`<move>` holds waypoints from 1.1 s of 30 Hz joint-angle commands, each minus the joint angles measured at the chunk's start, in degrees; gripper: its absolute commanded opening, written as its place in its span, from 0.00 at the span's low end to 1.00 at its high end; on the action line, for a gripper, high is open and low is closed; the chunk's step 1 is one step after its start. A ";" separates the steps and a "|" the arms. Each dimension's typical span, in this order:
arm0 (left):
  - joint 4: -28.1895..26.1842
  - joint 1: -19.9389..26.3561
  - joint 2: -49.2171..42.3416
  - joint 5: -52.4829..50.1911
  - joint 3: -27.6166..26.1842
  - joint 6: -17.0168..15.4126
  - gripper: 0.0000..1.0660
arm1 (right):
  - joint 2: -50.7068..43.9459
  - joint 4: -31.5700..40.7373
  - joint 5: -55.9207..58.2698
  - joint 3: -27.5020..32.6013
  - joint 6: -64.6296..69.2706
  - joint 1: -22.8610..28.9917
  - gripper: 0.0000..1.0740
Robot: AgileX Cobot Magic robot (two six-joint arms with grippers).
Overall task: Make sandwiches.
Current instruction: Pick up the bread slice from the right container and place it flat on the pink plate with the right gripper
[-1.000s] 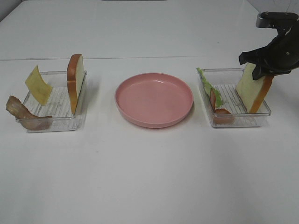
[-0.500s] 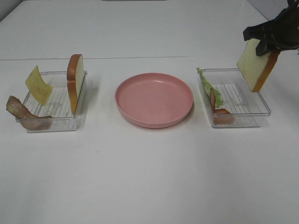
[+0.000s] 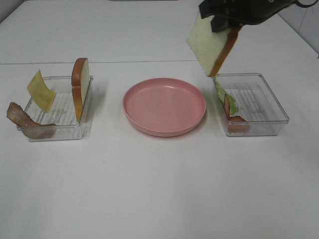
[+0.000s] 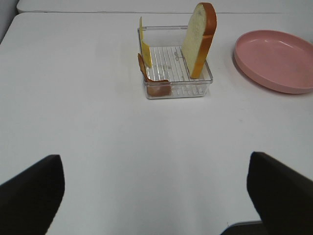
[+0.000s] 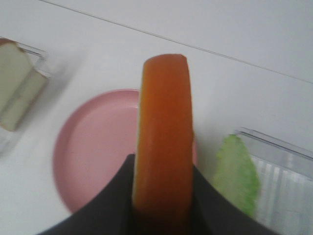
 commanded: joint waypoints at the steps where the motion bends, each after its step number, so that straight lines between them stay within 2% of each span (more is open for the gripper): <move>1: -0.34 0.11 -0.74 -0.23 0.11 -0.06 0.87 | 0.29 8.42 -3.27 -0.34 -0.40 3.67 0.00; 4: -0.34 0.11 -0.74 -0.23 0.11 -0.06 0.87 | 0.69 10.71 -3.84 -0.34 -0.40 4.13 0.00; 6: -0.34 0.11 -0.74 -0.23 0.11 -0.06 0.87 | 3.67 18.74 -4.41 -0.34 -0.69 4.07 0.00; 15: -0.34 0.11 -0.74 -0.23 0.11 -0.06 0.87 | 10.03 25.67 -6.82 -0.34 -0.80 4.01 0.00; 17: -0.34 0.11 -0.74 -0.23 0.11 -0.06 0.87 | 13.18 31.00 -9.11 -0.34 -0.86 4.01 0.00; 20: -0.34 0.11 -0.74 -0.23 0.11 -0.06 0.87 | 15.18 33.86 -10.43 -0.34 -0.86 4.07 0.00; 33: -0.34 0.11 -0.74 -0.23 0.11 -0.06 0.87 | 20.34 36.38 -16.04 -0.34 -2.29 5.44 0.00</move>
